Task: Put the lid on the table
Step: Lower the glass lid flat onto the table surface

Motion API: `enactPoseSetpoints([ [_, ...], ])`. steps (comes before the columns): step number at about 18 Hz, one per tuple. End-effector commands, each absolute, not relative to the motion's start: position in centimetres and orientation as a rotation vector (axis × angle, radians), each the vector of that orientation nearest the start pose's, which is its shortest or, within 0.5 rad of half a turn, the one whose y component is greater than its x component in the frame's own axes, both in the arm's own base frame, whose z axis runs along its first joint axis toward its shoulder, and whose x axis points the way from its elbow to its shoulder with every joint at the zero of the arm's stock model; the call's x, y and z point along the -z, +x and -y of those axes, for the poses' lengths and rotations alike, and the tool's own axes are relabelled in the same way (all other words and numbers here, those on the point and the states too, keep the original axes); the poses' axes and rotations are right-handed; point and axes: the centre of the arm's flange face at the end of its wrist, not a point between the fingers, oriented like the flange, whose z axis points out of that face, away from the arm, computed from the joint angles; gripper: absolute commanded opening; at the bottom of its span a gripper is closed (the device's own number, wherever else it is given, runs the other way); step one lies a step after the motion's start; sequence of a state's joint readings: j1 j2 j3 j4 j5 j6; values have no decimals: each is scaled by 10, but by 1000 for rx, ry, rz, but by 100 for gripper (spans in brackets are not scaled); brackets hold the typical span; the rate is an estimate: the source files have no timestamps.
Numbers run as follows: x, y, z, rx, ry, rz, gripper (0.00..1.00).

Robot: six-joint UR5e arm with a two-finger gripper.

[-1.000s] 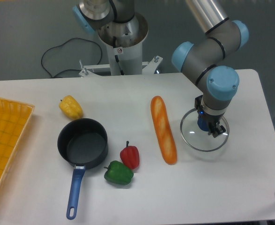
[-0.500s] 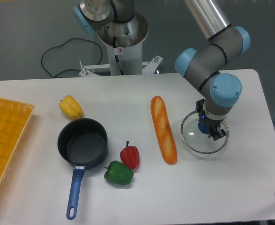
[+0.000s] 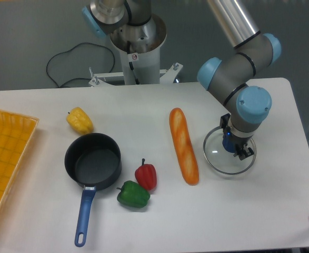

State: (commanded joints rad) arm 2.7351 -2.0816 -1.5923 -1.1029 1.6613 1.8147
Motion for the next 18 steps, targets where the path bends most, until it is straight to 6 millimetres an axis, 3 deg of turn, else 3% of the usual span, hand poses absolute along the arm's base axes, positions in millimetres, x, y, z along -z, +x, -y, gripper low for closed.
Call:
enactPoseSetpoints([
  [18,-227,-538,-377,26,-3028,-1040,63],
])
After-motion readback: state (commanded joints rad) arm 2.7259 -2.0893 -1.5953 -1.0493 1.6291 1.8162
